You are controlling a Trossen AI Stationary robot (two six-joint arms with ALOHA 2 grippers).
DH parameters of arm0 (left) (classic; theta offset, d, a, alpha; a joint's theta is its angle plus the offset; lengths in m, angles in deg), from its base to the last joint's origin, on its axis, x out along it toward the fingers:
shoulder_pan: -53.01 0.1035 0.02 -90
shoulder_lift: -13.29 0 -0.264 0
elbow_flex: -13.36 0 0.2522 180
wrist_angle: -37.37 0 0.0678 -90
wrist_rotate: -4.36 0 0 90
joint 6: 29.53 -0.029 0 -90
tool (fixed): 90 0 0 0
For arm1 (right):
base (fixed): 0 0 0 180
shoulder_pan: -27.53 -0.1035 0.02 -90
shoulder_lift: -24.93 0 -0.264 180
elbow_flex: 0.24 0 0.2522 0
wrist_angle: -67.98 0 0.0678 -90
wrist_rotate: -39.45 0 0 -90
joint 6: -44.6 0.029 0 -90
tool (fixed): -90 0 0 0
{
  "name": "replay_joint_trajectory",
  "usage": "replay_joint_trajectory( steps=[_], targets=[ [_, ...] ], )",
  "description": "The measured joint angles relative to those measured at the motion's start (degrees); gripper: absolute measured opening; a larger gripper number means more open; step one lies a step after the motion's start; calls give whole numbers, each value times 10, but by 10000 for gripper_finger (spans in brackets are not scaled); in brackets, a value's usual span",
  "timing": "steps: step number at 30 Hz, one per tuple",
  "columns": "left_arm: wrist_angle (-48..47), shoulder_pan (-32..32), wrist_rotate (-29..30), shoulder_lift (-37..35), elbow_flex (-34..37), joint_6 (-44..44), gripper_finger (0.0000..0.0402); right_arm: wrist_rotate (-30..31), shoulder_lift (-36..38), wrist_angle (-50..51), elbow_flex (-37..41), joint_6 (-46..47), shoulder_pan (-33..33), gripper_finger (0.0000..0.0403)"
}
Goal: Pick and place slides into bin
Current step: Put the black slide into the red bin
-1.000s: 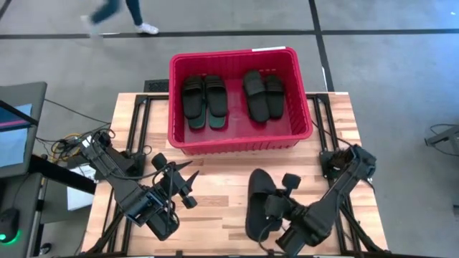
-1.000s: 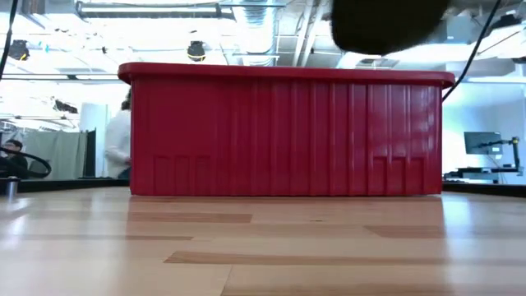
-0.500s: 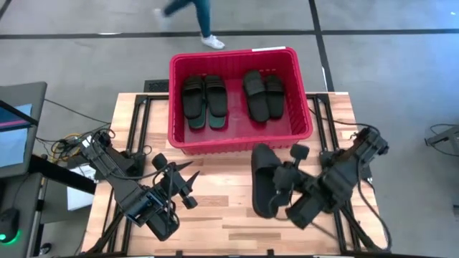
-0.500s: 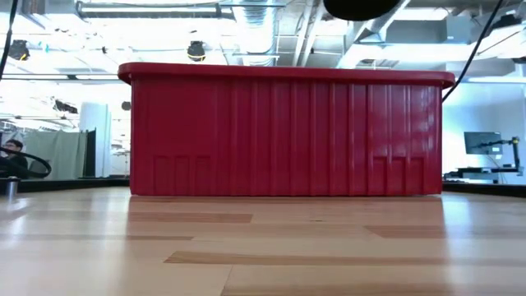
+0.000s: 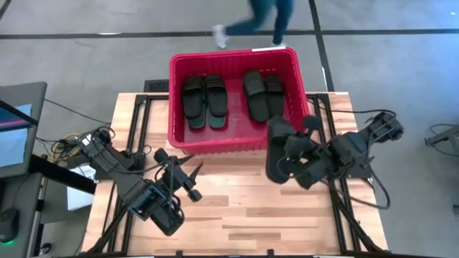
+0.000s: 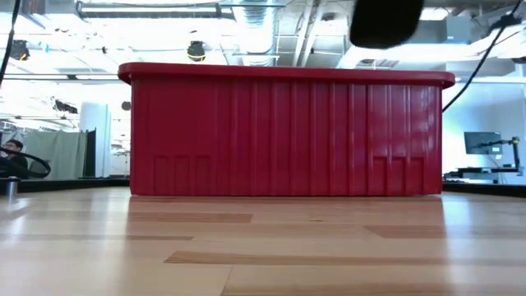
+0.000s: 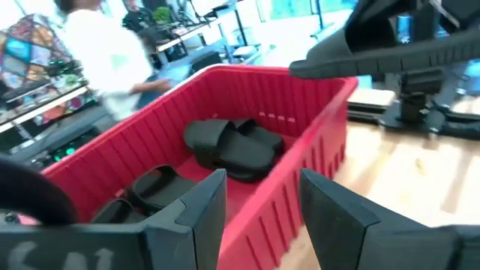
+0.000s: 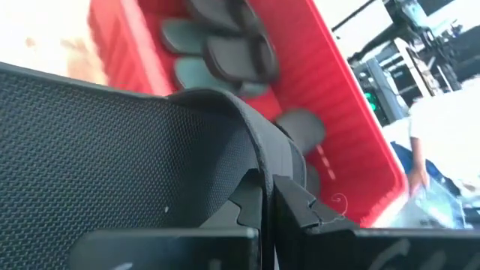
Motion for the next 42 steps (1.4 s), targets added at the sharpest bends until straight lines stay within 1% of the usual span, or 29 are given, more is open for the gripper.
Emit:
replay_joint_trajectory(
  steps=[4,6,9,12,16,19,23,26,29,31,35,42],
  targets=[
    [5,32,2,-3,-11,-14,156,1,77,-4,90,-5,24,1],
    [6,50,9,-4,-20,-31,156,0,120,-23,131,-27,43,1],
    [20,81,20,-4,-32,-62,156,0,183,-84,183,-101,83,1],
    [43,114,22,-4,-40,-93,156,-9,238,-168,221,-209,137,1],
    [96,154,9,-4,-43,-149,156,-74,290,-299,258,-366,238,1],
    [149,178,-14,-4,-43,-210,156,-148,310,-377,277,-450,322,1],
    [227,200,-42,-4,-43,-302,156,-261,310,-448,284,-527,432,1],
    [280,213,-61,-4,-43,-367,156,-342,292,-471,287,-564,503,1],
    [321,225,-86,-4,-43,-418,156,-398,263,-485,287,-590,560,1],
    [339,231,-106,-4,-43,-442,156,-428,239,-495,287,-602,590,1],
    [353,242,-135,-4,-43,-464,156,-469,198,-516,287,-627,637,1],
    [356,251,-185,-4,-43,-477,156,-520,134,-548,287,-689,695,1]
  ],
)
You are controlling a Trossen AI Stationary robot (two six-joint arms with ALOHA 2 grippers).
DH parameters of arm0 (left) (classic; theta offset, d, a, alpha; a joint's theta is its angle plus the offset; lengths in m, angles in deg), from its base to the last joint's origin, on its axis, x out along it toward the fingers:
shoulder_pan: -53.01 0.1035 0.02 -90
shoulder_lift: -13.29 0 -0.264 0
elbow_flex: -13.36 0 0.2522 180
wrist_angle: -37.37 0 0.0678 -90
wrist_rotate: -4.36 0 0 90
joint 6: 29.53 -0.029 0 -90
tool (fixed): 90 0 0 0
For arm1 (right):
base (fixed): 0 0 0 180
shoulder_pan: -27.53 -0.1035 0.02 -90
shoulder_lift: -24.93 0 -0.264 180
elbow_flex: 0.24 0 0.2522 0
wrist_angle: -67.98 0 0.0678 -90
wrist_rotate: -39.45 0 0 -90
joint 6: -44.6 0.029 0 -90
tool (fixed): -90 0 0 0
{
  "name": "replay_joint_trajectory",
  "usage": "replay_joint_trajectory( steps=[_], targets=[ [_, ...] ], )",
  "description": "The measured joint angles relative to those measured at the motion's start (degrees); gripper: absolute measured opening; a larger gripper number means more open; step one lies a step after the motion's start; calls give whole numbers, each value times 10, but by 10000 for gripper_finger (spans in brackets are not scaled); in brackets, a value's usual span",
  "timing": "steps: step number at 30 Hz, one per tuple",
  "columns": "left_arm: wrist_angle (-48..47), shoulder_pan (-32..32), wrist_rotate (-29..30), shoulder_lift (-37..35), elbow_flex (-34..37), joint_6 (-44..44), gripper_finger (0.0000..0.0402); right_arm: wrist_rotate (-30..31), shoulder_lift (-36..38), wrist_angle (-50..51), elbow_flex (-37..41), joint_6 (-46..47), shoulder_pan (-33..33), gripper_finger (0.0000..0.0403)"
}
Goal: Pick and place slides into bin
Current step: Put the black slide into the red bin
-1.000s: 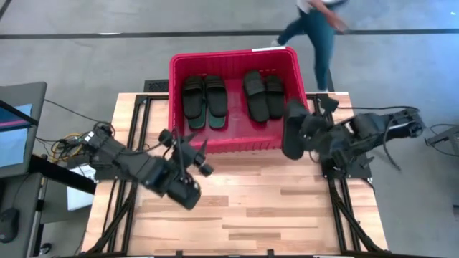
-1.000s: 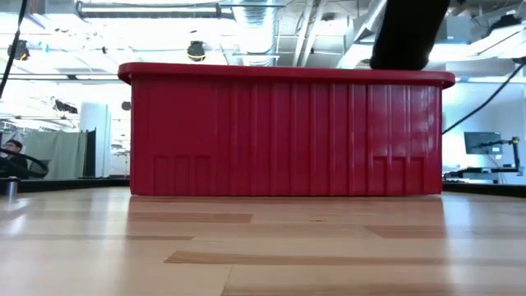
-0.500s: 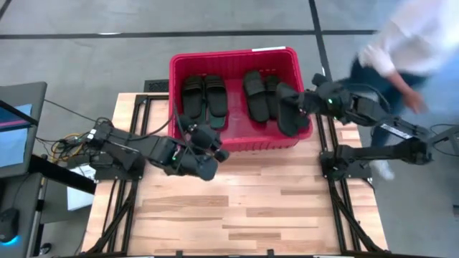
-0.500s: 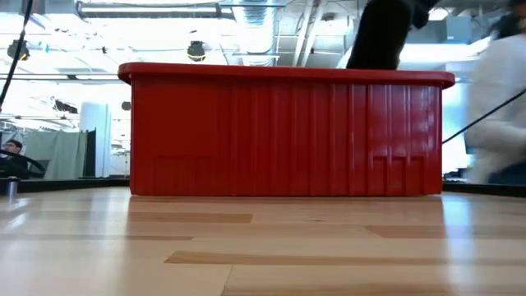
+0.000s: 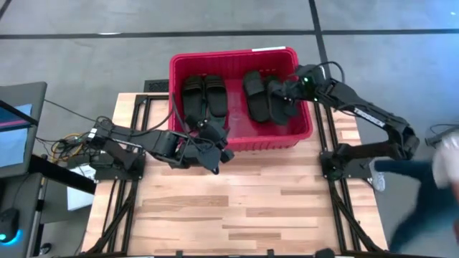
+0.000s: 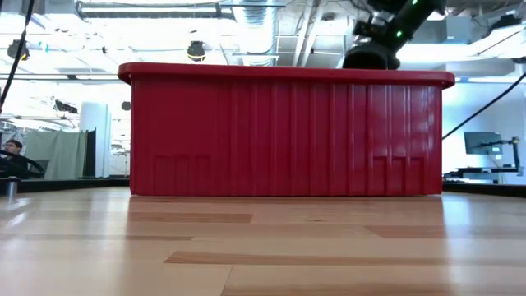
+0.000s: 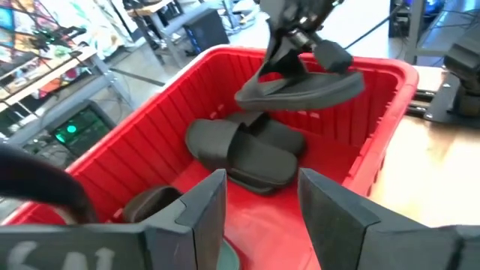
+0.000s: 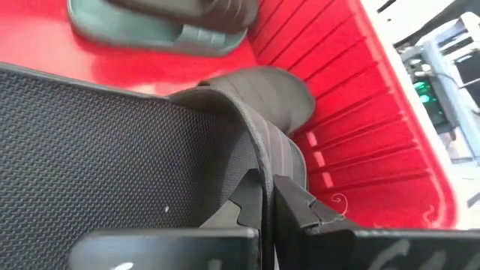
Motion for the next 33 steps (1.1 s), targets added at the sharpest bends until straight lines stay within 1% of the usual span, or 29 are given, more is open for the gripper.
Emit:
replay_joint_trajectory(
  steps=[3,12,18,22,25,33],
  targets=[
    [0,3,-10,0,0,0,156,-20,-23,-8,0,-38,20,1],
    [0,21,-19,0,0,0,156,-20,-70,-27,0,-169,40,1],
    [2,39,-39,0,0,0,156,-18,-89,-73,0,-189,50,1],
    [18,48,-49,0,0,-16,156,-15,-107,-76,0,-231,61,1],
    [34,53,-51,0,0,-33,156,-8,-122,-77,0,-235,70,1],
    [69,72,-96,0,0,-67,156,1,-150,-105,-1,-250,82,1]
  ],
)
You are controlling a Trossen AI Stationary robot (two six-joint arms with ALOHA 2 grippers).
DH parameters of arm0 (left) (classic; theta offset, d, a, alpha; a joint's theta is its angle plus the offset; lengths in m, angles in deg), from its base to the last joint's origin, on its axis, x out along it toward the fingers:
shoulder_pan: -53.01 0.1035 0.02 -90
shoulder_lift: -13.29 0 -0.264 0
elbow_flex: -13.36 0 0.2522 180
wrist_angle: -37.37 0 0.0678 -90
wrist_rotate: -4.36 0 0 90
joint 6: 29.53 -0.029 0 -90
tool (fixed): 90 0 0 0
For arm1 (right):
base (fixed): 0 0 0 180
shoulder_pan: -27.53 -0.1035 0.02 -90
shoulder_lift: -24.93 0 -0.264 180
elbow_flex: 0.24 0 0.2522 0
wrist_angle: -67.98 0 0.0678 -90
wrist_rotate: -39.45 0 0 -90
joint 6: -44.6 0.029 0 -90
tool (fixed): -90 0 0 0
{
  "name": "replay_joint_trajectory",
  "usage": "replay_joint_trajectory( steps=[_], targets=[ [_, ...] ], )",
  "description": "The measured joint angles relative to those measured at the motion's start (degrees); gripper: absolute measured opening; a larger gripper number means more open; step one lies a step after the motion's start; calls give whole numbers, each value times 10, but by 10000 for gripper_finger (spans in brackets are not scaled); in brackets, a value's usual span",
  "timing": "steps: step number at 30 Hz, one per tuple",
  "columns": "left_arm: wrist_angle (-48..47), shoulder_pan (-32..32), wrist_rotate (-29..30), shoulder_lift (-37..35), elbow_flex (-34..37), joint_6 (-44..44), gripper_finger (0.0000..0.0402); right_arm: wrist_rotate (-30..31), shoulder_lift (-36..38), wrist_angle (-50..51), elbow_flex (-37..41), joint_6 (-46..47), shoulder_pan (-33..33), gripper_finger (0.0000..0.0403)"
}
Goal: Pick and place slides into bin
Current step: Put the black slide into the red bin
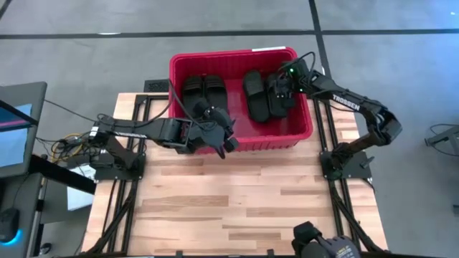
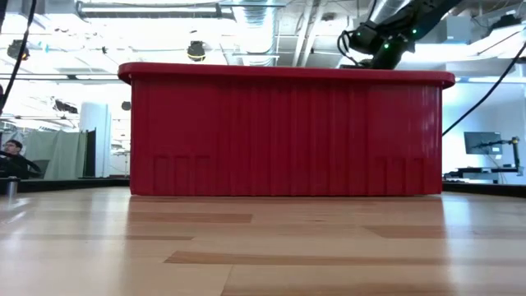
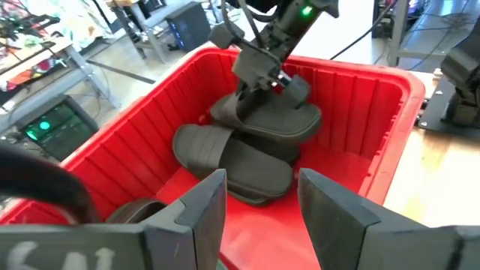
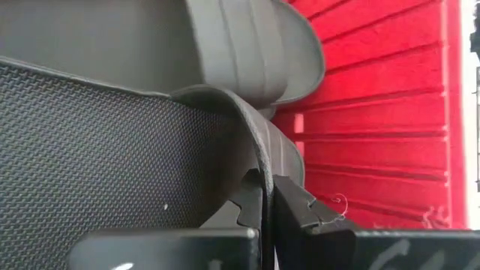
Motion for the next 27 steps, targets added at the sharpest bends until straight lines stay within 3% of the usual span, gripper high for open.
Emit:
replay_joint_trajectory(
  steps=[11,27],
  targets=[
    [2,12,-41,0,0,-4,156,13,-33,-43,0,-44,8,1],
    [19,12,-43,0,0,-4,156,-6,-33,-74,-1,-61,44,1]
  ],
)
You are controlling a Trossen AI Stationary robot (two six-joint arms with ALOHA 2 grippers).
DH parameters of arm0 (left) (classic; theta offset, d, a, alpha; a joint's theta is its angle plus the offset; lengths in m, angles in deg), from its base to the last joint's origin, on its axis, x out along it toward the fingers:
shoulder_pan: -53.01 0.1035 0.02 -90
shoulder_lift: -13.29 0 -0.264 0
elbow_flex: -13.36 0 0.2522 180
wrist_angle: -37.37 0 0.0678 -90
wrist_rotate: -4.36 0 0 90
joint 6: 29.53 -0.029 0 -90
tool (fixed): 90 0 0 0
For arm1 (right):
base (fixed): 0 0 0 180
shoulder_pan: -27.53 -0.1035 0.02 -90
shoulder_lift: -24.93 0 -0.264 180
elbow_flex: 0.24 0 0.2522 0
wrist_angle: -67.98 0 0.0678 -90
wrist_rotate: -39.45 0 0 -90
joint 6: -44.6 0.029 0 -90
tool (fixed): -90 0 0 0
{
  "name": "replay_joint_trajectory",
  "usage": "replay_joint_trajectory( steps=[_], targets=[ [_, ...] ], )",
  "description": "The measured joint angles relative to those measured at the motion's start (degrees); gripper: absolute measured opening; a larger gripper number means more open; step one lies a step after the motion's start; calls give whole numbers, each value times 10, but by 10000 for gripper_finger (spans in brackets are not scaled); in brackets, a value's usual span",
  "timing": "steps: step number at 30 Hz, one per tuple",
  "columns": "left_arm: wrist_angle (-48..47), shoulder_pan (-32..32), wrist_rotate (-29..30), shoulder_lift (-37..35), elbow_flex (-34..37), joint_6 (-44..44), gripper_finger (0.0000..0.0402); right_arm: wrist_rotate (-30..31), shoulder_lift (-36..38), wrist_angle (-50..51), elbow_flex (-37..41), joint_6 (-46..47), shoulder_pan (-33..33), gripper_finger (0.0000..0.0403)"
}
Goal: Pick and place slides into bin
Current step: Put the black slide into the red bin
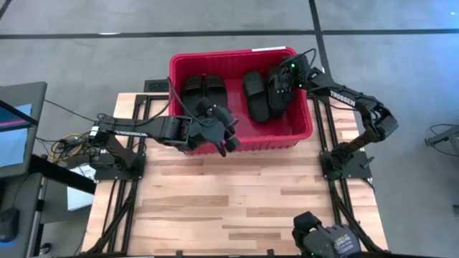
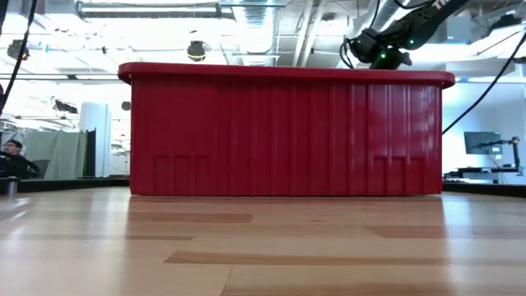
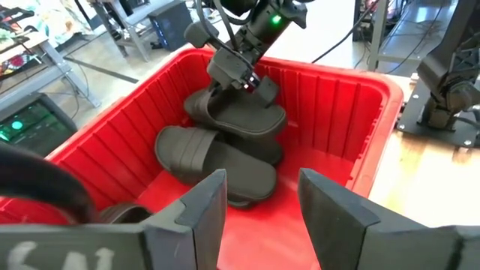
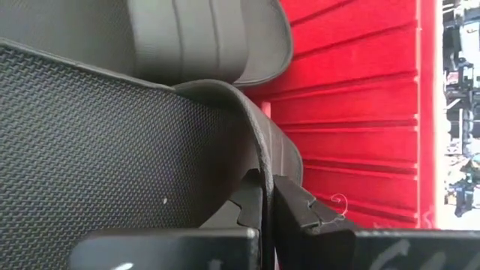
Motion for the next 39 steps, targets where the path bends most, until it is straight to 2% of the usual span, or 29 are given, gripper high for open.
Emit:
replay_joint_trajectory(
  steps=[11,24,31,39],
  targets=[
    [10,0,0,0,0,5,156,-2,-39,-3,0,-4,3,2],
    [7,0,1,0,0,9,156,21,-55,-15,0,4,4,40],
    [5,0,0,0,0,8,156,20,-55,-7,1,28,5,82],
    [-7,-1,0,0,0,8,156,18,-55,-7,1,52,3,156]
  ],
)
